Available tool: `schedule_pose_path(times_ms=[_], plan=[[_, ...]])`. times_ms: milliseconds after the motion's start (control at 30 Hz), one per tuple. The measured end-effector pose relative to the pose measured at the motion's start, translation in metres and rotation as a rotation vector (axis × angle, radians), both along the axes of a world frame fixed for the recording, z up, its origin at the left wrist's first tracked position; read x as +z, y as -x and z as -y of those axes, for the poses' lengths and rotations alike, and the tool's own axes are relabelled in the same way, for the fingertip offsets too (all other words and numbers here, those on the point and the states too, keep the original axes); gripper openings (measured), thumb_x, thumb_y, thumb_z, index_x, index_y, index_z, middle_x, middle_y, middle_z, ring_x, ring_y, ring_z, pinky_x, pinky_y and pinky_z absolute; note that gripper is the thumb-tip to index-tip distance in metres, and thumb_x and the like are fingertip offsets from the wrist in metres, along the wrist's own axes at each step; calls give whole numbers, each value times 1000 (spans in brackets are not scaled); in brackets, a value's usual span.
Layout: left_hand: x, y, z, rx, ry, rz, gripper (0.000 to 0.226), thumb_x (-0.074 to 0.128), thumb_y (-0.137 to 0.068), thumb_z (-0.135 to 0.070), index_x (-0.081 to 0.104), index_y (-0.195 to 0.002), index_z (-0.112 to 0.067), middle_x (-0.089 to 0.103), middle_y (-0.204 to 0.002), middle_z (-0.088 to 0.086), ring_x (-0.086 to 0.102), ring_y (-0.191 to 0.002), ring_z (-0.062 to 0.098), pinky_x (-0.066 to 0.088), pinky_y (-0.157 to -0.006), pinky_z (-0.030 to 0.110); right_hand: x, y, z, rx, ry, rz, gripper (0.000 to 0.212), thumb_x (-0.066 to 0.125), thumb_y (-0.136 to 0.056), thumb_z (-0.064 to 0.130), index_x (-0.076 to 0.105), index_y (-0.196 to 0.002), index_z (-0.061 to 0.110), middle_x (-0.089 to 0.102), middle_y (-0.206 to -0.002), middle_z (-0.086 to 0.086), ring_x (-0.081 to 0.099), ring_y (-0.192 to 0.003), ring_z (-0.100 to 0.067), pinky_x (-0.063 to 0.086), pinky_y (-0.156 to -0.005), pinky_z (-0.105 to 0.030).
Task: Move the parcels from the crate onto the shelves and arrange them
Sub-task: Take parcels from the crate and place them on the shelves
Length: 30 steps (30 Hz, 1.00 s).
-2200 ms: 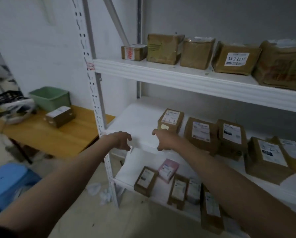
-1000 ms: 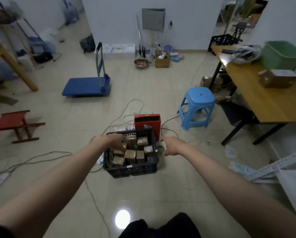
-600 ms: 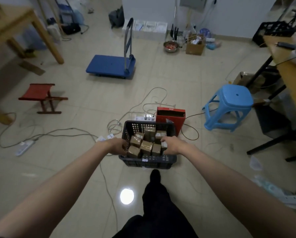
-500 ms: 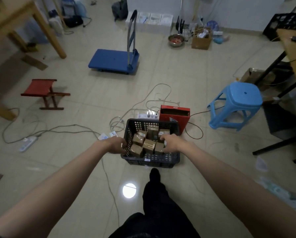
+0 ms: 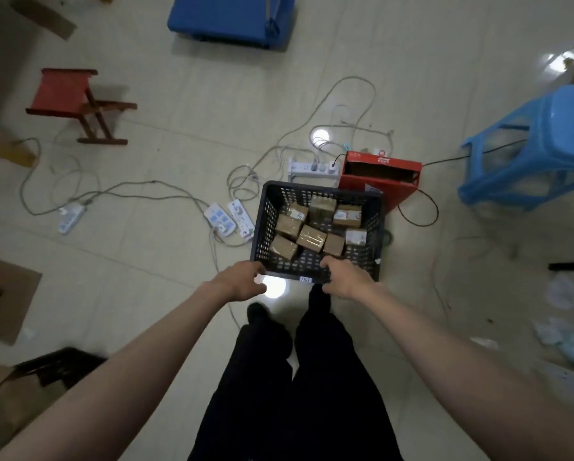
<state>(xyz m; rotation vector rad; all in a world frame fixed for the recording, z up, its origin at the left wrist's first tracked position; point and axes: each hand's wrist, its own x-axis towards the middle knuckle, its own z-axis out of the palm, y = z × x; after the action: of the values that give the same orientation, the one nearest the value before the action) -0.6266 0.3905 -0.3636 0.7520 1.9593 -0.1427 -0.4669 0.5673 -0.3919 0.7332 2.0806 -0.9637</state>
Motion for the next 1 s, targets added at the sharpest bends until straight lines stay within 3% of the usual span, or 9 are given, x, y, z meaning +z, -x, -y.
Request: schedule_pose_path(times_ms=[200,433,533,700,833,900,1000], plan=[[-94,20,-10,136,7,87,44,61,-83,-34,58,-125,-22,63,-122,7,59,-110,25,49,-93,35,-88,19,0,-174,102,40,46,69,-88,25,50,-130,23,60,-116,-5,61,-105,-26,52,-89,-39],[-253,55,-28,161,-19,151,47,64,-88,-28,55,-133,-16,61,-129,5,58,-117,22,45,-100,34,-237,46,11,-608,209,70,40,68,-89,16,57,-127,15,66,-101,-3,64,-98,-22,54,-89,-38],[-329,71,-40,165,-51,152,46,63,-90,-22,54,-134,-13,62,-127,7,58,-116,23,42,-93,26,-307,58,19,-719,231,91,35,66,-90,14,57,-124,15,67,-93,-3,64,-100,-23,53,-94,-43],[-449,86,-47,276,-85,103,47,62,-91,-23,50,-134,-11,60,-127,7,55,-118,25,35,-83,20,-414,75,29,-821,249,128,35,64,-93,13,57,-128,13,62,-85,5,62,-89,-12,53,-94,-34],[-521,91,-46,326,-123,71,43,65,-87,-20,52,-126,-7,60,-123,10,56,-113,25,35,-79,20,-487,94,38,-849,267,148,42,65,-93,16,54,-133,10,66,-100,0,62,-107,-17,46,-96,-27],[-550,93,-45,379,-133,51,49,68,-84,-23,52,-126,-5,58,-125,13,55,-116,27,41,-85,25,-517,108,41,-843,282,160,49,65,-93,19,49,-138,9,67,-116,-6,60,-113,-18,43,-95,-24],[-585,95,-45,427,-106,41,67,72,-79,-27,44,-135,-3,51,-133,15,50,-123,29,43,-99,31,-555,127,45,-906,343,178,57,69,-90,23,46,-140,9,63,-125,-9,61,-115,-24,48,-102,-33]])
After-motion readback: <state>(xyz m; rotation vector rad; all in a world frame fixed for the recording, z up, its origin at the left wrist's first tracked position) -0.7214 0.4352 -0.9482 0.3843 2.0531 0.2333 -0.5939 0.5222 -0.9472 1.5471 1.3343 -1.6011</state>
